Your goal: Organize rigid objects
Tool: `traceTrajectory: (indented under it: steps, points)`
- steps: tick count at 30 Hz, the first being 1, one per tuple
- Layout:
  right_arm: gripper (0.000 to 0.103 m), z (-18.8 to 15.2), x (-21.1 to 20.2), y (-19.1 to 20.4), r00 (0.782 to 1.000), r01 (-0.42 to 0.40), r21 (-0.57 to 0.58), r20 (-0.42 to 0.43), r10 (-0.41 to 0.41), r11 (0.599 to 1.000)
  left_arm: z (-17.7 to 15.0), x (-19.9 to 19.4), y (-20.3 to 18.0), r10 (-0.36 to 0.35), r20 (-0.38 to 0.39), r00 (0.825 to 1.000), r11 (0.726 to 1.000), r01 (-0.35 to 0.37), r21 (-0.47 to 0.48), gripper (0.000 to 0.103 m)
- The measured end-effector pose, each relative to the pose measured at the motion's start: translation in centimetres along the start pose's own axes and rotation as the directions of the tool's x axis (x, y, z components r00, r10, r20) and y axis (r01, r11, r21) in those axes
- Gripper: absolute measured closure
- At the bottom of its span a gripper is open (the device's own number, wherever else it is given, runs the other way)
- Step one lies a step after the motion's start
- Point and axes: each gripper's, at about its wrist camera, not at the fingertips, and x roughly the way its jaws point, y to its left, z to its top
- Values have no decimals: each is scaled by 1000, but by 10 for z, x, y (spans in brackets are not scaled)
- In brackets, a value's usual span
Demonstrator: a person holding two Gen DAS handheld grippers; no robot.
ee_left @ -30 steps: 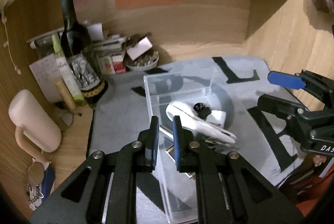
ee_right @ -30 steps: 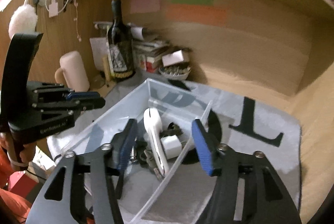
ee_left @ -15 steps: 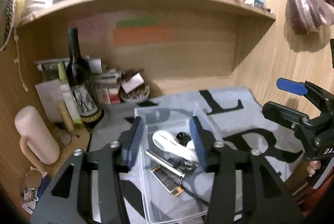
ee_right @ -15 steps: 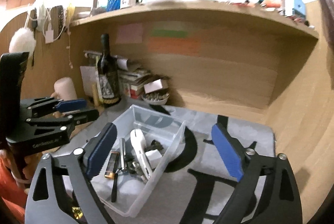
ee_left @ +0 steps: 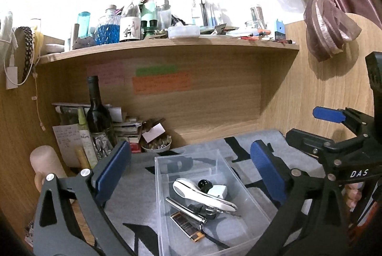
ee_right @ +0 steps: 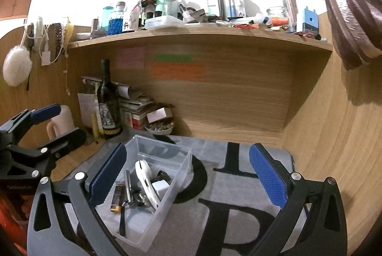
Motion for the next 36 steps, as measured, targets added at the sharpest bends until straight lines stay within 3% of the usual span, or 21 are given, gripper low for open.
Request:
traceTrajectory:
  steps: [36]
  points:
    - [0,-12,-8,1,1000,0,23,-20,1,1000,-9,9,16,-3,-56,998,994,-3,-110,0]
